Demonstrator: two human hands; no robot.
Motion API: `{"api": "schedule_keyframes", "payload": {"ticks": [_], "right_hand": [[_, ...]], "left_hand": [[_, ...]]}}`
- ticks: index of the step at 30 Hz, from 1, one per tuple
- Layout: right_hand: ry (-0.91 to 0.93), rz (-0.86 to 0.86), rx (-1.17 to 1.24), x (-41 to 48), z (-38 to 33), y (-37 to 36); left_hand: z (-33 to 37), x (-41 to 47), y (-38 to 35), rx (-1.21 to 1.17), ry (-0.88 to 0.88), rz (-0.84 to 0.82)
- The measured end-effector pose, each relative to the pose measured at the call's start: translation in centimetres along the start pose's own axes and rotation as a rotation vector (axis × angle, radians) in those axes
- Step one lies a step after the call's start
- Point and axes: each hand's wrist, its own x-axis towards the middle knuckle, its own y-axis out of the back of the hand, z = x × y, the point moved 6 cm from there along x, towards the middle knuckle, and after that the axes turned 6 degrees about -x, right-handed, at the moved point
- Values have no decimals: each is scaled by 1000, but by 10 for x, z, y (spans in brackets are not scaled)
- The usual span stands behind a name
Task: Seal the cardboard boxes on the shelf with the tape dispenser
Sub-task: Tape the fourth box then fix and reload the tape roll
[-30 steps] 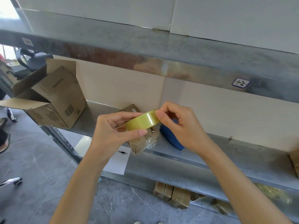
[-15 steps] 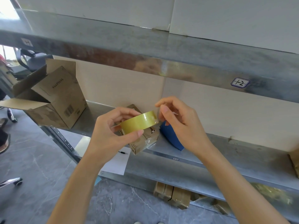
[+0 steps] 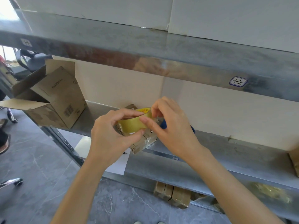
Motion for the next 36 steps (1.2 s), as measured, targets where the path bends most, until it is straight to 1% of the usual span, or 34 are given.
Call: {"api": "schedule_keyframes", "payload": {"ticks": [4,7,12,18,20,22,25,27,29,31,34,36], "right_hand": [[155,51,-194,-2,-7,-6],[207,58,-290,-3,-9,-11],[241,56,-299,-3,-7,-13],[370,13,-325,3,-6,-11],[353,4,-323,6,1,-9],[261,11,-281,8,13,-3],[55,28,-63,8,25,5],[-10,25,0,8,21,6],[14,-14,-9,8,13,2],[71,-47,-85,8,5,-3],[172,-24,-265,6,-2,-10],[206,-7,-333,3,-3,-15]], "left_hand": [[-2,0,-5,54,-2,-1],[-4,-1,-6,85,-5,10],[-9,-3,-6,51,0,6],[-12,-4,-8,-58,21,-5],[-10,-3,-5,-101,24,-10],[-8,-1,0,-147,20,-16],[-5,2,5,-134,-9,-19],[-5,3,5,-121,-16,3],[-7,3,4,-81,-29,26],[-8,3,3,-30,-34,38],[-9,3,2,61,-38,66],[-8,2,1,125,-26,80]]}}
